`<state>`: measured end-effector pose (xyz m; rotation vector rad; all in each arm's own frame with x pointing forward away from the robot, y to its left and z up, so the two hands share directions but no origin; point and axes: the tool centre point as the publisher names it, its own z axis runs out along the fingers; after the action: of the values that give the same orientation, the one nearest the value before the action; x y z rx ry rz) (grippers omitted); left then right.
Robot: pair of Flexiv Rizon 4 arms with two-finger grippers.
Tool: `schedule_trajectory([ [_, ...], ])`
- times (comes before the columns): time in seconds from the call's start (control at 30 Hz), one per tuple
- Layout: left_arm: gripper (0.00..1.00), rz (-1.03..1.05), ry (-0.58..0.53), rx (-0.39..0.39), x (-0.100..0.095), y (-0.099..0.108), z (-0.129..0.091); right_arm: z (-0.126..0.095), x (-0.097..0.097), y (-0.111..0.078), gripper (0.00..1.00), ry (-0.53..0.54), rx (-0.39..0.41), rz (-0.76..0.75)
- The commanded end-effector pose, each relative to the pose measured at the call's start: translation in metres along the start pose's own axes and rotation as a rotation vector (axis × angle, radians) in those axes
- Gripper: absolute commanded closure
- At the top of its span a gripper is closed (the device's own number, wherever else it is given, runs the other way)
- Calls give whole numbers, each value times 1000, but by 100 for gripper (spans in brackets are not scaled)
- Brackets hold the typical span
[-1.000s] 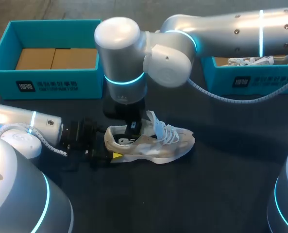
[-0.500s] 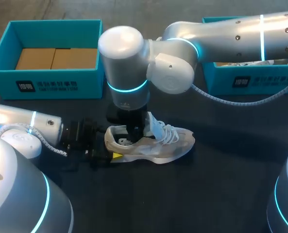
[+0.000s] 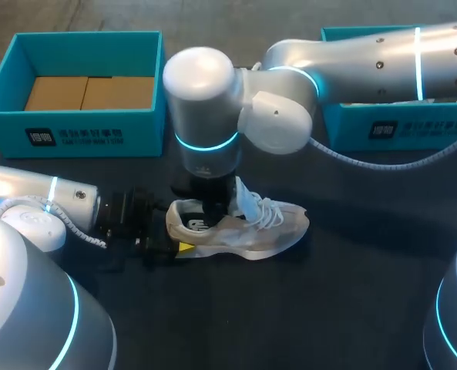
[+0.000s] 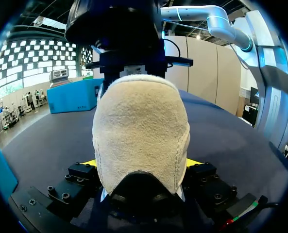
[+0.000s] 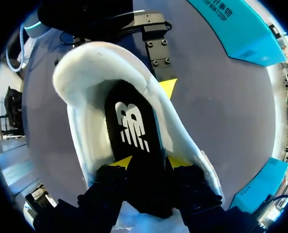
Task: Take the shoe out of the shoebox, open the shoe tongue, remove and reinsert the insole, then place the shoe into the shoebox
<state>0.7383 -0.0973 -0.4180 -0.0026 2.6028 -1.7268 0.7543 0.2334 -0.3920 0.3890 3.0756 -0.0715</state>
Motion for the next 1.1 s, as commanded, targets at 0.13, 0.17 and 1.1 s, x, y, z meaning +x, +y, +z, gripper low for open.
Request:
schedule_trajectory([
  [0.13, 100, 1, 1, -3, 0, 3, -1, 15, -2, 1, 60, 45, 8, -14],
  [0.17, 100, 1, 1, -3, 0, 3, -1, 16, 0, 1, 61, 52, 10, -15],
  [1.1, 100, 1, 1, -3, 0, 3, -1, -43, 10, -32, 100, 3, -72, 107],
])
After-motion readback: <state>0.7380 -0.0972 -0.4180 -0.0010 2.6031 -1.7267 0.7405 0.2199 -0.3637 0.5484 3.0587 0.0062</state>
